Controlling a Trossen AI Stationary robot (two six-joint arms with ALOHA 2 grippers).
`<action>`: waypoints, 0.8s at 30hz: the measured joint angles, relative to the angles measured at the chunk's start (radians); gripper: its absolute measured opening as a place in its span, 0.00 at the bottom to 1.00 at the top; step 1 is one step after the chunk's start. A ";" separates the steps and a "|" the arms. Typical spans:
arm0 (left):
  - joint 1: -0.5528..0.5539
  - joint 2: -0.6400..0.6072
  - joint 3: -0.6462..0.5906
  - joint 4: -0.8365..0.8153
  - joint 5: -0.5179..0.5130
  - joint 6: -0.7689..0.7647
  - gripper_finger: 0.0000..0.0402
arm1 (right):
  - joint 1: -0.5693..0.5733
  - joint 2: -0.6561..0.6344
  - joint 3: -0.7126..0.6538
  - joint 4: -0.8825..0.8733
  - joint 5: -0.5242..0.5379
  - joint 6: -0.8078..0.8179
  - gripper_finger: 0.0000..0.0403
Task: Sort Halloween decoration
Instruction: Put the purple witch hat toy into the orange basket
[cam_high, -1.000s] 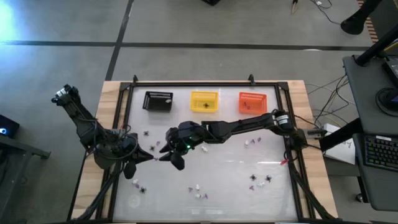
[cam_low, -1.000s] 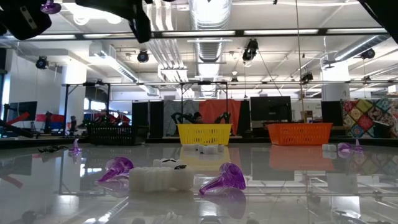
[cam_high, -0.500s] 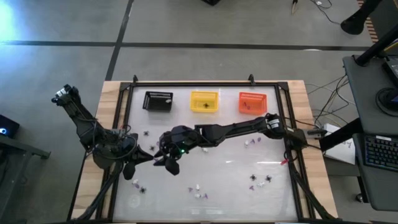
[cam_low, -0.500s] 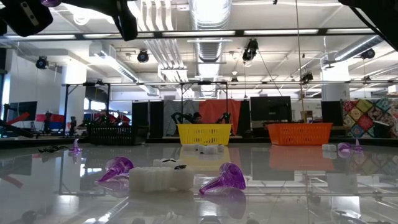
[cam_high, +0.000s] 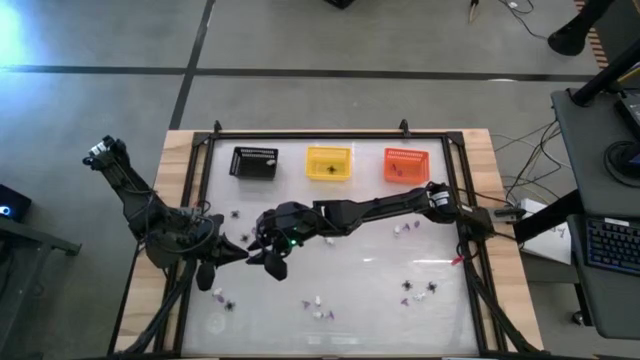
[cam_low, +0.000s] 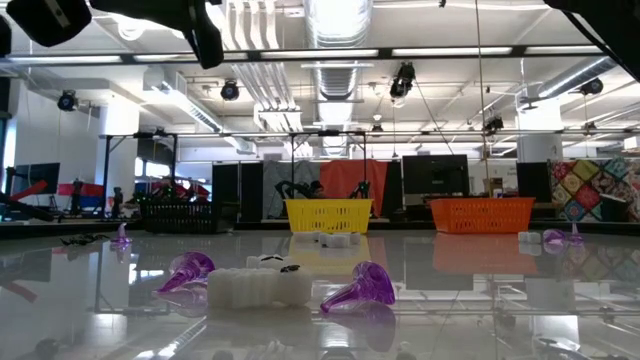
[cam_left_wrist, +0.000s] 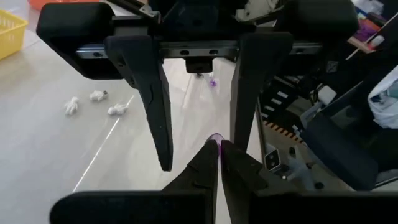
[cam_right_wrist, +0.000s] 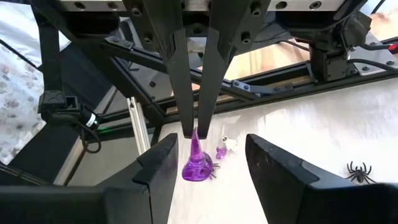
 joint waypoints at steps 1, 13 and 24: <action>0.000 0.000 0.000 -0.003 0.000 0.000 0.00 | 0.000 0.000 0.000 0.000 0.000 0.000 0.45; 0.000 0.000 0.000 -0.009 -0.014 0.002 0.00 | 0.000 0.000 -0.001 -0.038 0.000 -0.003 0.33; 0.000 0.000 0.000 -0.010 -0.022 0.002 0.00 | -0.001 0.000 0.000 -0.034 0.000 0.004 0.10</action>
